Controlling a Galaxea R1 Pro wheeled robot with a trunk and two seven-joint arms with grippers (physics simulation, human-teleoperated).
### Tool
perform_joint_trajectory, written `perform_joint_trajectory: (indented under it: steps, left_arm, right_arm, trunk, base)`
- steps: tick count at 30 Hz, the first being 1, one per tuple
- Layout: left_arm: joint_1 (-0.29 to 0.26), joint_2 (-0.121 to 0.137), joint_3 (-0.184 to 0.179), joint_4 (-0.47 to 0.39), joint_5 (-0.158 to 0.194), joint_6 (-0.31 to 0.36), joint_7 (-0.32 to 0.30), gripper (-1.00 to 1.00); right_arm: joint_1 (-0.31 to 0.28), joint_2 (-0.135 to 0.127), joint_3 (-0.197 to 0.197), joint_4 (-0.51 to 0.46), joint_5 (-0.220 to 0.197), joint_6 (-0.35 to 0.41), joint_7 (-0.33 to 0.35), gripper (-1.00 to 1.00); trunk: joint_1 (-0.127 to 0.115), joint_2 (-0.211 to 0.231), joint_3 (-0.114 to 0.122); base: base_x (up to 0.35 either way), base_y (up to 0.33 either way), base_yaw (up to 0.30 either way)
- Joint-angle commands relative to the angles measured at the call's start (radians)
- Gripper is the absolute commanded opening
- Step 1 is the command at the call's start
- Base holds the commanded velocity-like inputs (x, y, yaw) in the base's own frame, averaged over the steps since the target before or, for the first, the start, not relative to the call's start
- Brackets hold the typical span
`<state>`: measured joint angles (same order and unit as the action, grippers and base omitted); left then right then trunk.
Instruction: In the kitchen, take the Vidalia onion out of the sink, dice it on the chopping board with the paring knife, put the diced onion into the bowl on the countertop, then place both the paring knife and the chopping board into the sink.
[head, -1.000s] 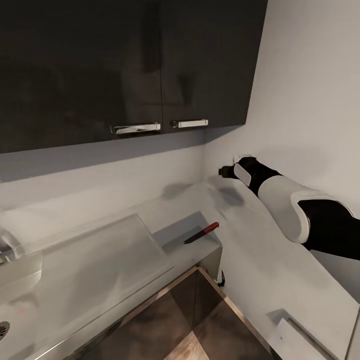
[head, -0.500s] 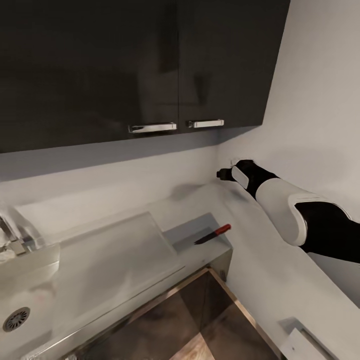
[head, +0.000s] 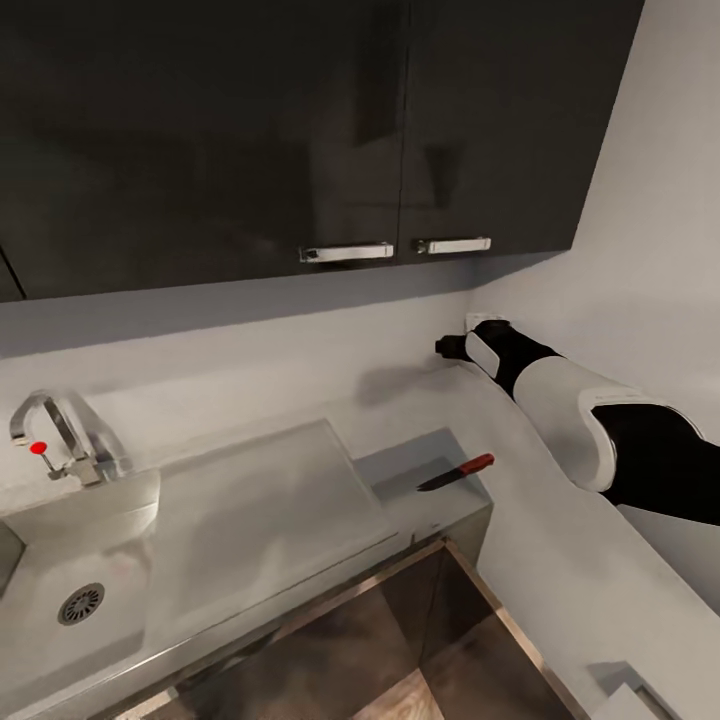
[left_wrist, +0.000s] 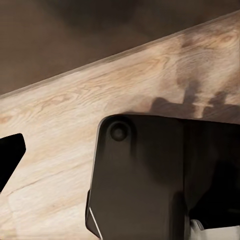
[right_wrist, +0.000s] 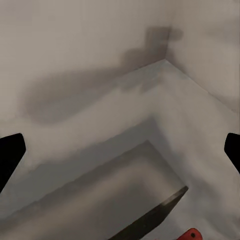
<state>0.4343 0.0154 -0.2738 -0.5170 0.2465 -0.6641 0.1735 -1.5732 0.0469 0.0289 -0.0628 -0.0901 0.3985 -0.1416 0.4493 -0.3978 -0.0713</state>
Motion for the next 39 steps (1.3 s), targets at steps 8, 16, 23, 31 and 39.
perform_joint_trajectory:
  steps: [8,16,23,31,39]
  left_arm:
    - [0.0,0.002,-0.008,-0.001,0.008,0.001,0.006,1.0]
    - [0.0,0.002,-0.008,0.01,0.008,0.001,0.006,1.0]
    - [0.0,0.002,-0.008,0.011,0.008,0.001,0.006,1.0]
    - [0.0,0.002,-0.008,0.011,0.008,0.001,0.006,1.0]
    - [0.0,0.002,-0.008,0.011,0.008,0.001,0.006,1.0]
  right_arm:
    - [0.0,-0.006,0.002,-0.002,-0.007,0.0,-0.006,1.0]
    - [0.017,-0.021,0.001,-0.002,-0.007,-0.001,-0.006,1.0]
    - [0.02,-0.029,0.0,-0.002,-0.006,-0.003,-0.007,1.0]
    - [0.021,-0.043,0.002,-0.002,-0.005,-0.021,-0.007,1.0]
    - [0.021,-0.045,0.002,-0.001,-0.004,-0.052,-0.008,1.0]
  trunk:
    - [0.001,-0.002,-0.014]
    - [0.001,-0.002,-0.026]
    - [0.001,-0.002,-0.037]
    - [0.001,-0.002,-0.05]
    - [0.001,-0.002,-0.063]
  base:
    - [0.0,0.0,0.005]
    - [0.0,0.0,0.0]
    - [0.0,0.0,0.0]
    - [0.0,0.0,0.0]
    - [0.0,0.0,0.0]
